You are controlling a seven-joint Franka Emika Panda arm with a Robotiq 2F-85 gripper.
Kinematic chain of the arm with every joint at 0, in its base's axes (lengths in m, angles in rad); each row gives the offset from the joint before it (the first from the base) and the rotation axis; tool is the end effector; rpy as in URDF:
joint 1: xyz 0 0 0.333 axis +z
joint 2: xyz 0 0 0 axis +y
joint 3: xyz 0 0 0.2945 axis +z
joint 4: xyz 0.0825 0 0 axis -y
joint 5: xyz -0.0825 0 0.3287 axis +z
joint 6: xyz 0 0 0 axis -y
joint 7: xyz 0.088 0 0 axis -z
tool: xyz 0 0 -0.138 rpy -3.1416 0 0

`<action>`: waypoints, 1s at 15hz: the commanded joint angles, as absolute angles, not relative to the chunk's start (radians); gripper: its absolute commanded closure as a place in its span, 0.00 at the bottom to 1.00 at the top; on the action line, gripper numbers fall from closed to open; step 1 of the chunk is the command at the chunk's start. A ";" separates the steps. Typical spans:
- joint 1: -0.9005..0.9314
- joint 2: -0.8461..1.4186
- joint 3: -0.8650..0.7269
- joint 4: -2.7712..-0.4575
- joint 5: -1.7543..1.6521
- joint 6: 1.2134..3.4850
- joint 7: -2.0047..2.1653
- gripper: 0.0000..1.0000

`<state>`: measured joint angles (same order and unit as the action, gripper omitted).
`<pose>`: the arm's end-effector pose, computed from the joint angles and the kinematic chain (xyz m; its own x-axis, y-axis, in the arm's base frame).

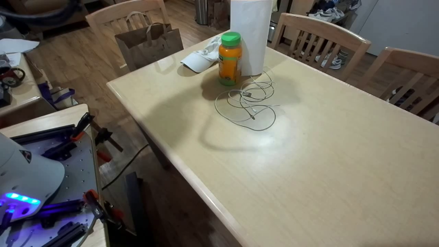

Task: Uncover the bottle and put the lid on the table

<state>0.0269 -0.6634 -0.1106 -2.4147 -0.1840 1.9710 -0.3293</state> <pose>0.3362 -0.0502 0.5214 0.9332 0.3193 0.1651 0.2908 -0.9406 0.1755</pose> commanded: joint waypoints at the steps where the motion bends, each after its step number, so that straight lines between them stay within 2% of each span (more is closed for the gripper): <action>1: 0.073 -0.496 -0.115 -2.321 -0.177 2.071 -0.407 0.00; 15: 0.104 0.075 0.022 -1.854 -0.151 2.050 -0.543 0.00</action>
<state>0.1146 -0.0251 -0.0087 -1.9686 -0.1752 2.0868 -0.4892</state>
